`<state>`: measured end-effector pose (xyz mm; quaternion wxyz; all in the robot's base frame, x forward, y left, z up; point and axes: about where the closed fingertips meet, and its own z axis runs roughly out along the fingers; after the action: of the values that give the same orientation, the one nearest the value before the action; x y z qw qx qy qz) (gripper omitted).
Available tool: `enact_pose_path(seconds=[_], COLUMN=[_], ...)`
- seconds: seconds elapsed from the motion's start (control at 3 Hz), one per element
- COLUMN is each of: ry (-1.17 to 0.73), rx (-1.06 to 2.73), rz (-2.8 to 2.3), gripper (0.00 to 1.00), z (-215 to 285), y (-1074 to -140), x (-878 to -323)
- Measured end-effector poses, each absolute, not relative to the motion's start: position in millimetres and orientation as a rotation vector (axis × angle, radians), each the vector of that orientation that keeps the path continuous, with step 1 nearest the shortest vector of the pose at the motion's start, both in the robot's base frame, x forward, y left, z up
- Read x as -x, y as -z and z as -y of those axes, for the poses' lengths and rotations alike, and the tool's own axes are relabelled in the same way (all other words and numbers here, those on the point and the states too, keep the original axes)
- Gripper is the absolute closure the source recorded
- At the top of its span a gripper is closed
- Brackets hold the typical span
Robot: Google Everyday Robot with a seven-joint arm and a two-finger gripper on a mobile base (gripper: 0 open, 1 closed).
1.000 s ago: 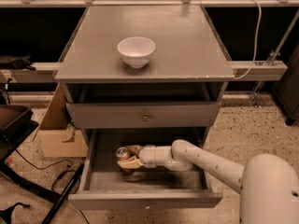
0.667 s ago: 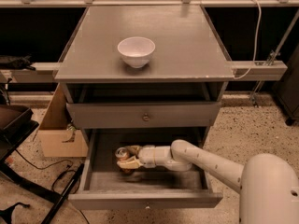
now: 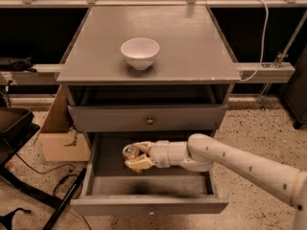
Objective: Pick orange can from middle drawer and place on counter
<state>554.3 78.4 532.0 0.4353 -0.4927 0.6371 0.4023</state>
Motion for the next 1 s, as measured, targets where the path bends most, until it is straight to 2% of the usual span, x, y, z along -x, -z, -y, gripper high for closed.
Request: enact_pose_path(seconds=[0.33, 1.0], ry=[-0.979, -0.872], rx=[1.199, 1.063], rz=[-1.594, -1.572], gripper=[1.0, 1.0], z=[-58, -25], y=[-615, -795], x=[-534, -567])
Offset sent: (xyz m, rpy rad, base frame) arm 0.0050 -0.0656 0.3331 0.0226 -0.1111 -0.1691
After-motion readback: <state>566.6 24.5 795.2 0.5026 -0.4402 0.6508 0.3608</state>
